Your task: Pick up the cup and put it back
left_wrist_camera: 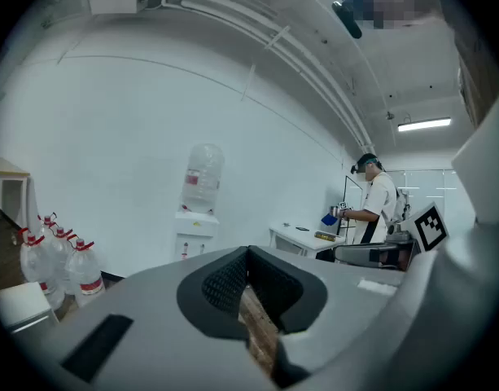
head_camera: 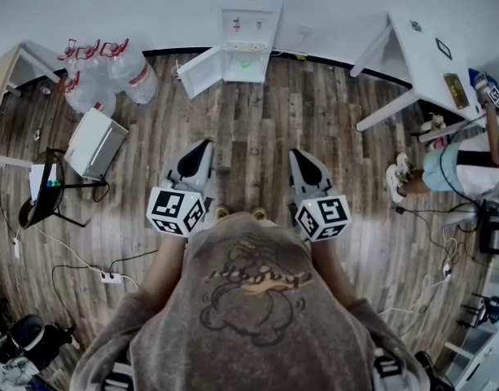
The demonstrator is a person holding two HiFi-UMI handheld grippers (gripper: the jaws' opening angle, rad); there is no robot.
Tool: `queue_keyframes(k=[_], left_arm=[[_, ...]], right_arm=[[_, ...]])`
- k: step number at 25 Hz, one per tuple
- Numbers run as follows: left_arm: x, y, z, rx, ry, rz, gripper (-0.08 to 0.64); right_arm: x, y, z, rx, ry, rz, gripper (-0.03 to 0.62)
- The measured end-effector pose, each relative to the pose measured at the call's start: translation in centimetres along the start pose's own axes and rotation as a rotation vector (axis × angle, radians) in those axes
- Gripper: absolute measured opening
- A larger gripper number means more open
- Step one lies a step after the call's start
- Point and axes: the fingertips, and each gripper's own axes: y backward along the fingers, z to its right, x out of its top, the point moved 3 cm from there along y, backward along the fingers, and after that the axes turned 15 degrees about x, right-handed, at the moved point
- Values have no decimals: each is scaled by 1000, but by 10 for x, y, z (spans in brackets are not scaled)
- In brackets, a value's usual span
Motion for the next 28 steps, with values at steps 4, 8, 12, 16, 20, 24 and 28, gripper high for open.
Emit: queue_keyframes(k=[4,8,12,16,20,24,28], left_arm=[[2,-5,5,0,2,-3,3],[0,-6,13,6,-2,-10,3],[-8,-6,24,25,-5,-12,3],[-16,-7,38,38,-5,-9,3],[-21,-7,45,49,-2,-9,3],[-24,-14,46,55,2,-6,3],[-23,-35,42,53,-1,-5,3]], right_arm=[[4,-1,3,20,-13,7,-9],[5,0,6,58,-34,21,-9],[-2,8,12,96,-10,1,-9],[-11,15,22,122,-17,-16,-9],[-16,14,28,140,-22,-26,-9],[-22,9,34,149,-27,-35,-8],[-24,-2,49,147,-36,-36,-8]])
